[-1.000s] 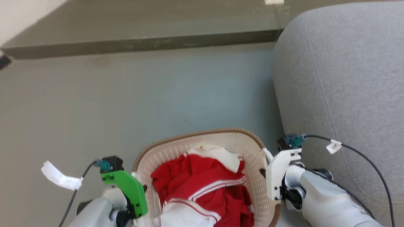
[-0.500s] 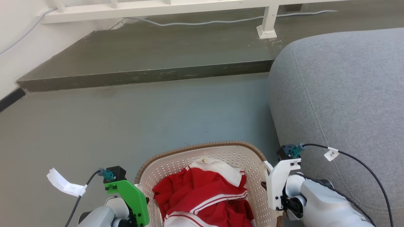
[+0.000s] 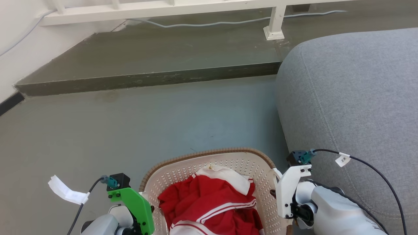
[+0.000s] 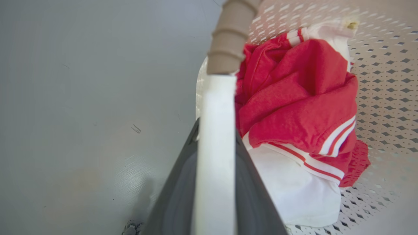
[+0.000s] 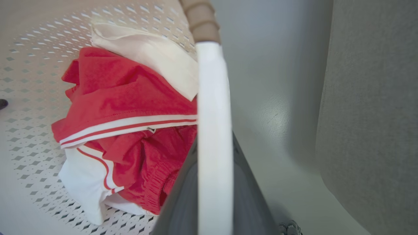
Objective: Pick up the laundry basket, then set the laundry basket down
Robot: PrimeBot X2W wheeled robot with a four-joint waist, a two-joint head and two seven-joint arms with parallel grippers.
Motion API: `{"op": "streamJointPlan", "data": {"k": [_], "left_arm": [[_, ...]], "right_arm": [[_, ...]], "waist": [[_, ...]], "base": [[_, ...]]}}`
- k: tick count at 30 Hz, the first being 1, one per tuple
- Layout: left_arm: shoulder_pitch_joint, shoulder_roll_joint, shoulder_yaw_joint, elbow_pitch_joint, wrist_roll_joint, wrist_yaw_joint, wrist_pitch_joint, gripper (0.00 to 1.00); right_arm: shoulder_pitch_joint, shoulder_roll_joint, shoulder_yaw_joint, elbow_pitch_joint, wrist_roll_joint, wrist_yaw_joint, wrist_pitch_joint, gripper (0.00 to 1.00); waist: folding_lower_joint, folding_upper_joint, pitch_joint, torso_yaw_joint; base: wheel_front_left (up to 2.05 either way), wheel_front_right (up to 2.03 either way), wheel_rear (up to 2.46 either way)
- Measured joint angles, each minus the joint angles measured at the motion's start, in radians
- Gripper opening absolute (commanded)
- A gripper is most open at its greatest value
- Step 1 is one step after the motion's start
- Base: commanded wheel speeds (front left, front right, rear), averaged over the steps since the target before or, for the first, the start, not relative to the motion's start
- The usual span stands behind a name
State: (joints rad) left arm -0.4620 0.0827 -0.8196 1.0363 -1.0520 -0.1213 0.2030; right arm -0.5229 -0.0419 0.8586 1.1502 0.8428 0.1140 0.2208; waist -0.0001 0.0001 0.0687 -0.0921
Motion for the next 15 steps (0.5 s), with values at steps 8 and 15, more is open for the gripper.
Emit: {"op": "streamJointPlan", "data": {"k": [8, 15], "left_arm": [[0.000, 0.004, -0.014, -0.004, -0.010, 0.000, 0.000, 0.00], [-0.005, 0.010, -0.019, -0.010, -0.010, 0.000, -0.001, 0.00]], "right_arm": [[-0.001, -0.001, 0.011, -0.001, 0.003, -0.001, 0.000, 0.00], [-0.006, -0.001, 0.016, -0.001, 0.009, -0.001, 0.000, 0.00]], "waist": [[0.0000, 0.0000, 0.009, -0.005], [0.0000, 0.0000, 0.020, -0.007]], "base": [[0.00, 0.00, 0.00], [0.00, 0.00, 0.00]]}}
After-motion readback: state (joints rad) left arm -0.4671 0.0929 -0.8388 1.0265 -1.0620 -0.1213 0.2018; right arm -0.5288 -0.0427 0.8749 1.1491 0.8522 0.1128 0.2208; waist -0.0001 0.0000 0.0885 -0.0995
